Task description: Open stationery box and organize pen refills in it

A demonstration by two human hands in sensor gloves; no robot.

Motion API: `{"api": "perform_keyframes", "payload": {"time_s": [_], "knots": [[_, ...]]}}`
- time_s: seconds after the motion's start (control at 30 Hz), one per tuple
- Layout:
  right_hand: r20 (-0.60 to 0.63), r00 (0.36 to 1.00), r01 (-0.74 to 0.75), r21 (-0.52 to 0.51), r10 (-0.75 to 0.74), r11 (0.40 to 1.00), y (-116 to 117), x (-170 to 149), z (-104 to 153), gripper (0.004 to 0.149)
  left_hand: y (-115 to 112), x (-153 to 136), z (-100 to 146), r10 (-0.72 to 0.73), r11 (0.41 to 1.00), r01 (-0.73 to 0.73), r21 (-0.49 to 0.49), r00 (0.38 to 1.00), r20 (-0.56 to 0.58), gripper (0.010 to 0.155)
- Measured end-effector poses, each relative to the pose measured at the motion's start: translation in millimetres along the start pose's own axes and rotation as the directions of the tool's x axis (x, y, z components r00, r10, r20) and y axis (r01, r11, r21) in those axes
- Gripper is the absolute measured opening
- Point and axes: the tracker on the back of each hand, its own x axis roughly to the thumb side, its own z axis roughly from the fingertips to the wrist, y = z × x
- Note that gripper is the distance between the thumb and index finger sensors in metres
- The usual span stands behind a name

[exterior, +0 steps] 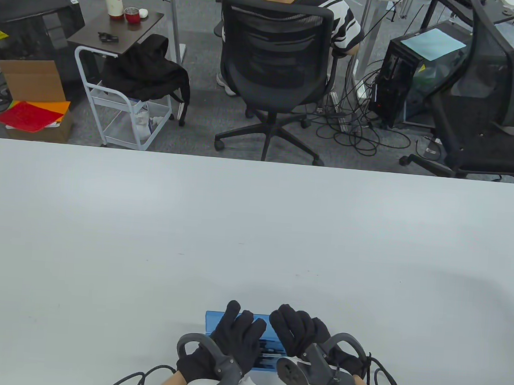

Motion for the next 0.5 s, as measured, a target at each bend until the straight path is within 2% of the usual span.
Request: {"api": "perform_keyframes", "payload": {"time_s": [0.33,0.5], "knots": [[-0.006,1.000,-0.001,-0.002,0.001,1.000,-0.1,0.4,0.0,0.118,-4.6,10.4,1.5,-0.025,1.000,0.026,-0.018,0.999,0.035,0.043],[-0.006,1.000,-0.004,-0.006,0.004,1.000,-0.5,0.6,0.0,0.118,2.8,5.4,2.9,0.016,1.000,-0.017,0.012,0.999,0.034,0.043]]}}
